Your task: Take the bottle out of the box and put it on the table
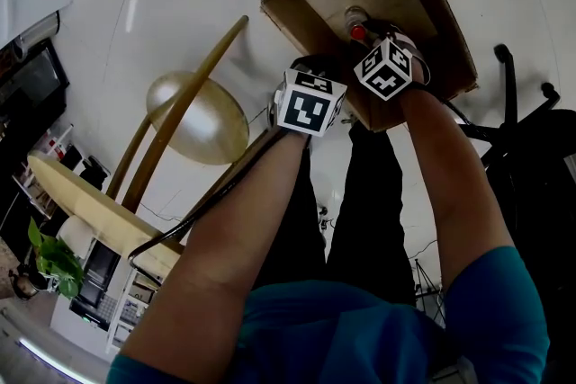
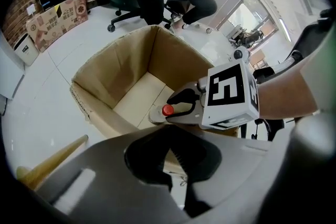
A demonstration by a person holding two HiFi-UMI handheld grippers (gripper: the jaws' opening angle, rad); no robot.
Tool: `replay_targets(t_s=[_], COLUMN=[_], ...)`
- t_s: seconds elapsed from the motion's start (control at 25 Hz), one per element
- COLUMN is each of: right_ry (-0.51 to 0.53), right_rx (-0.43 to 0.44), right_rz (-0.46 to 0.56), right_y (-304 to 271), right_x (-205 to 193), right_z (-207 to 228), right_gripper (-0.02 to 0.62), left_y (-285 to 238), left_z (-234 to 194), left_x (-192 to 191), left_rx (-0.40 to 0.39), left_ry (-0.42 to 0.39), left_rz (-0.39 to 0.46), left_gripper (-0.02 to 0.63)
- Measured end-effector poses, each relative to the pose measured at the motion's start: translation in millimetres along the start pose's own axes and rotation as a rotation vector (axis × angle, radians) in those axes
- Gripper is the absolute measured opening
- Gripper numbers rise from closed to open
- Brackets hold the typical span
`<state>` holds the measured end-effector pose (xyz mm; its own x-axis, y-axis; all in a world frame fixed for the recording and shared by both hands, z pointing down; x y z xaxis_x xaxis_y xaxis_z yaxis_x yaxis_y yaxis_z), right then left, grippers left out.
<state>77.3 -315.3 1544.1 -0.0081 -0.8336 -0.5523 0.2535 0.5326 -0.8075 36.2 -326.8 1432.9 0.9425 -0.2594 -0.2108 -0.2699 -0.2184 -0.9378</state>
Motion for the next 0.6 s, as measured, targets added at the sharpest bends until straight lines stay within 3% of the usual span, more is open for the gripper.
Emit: replay_targets(t_s=[0.6], right_ry=[0.063], right_rx=[0.018], right_rz=[-0.050], right_y=[4], right_x=[-4], right_z=[-1], right_gripper=[0.147], left_y=[5], left_z=[-8], left_x=[10], left_rx=[0.006], left_ry=[0.024], left_rz=[0.038], left_gripper=[0.002])
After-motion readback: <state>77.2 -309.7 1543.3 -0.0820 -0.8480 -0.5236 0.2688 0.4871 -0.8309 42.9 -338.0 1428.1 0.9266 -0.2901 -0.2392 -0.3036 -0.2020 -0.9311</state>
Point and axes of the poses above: the fingertips, and each gripper's own axes: y backward along the fingers, z to its right, x out of its top, the point moved 2 cm from there along y, backward along the fingers, and after that the axes turned 3 degrees about -x, right-handed, at the moved point
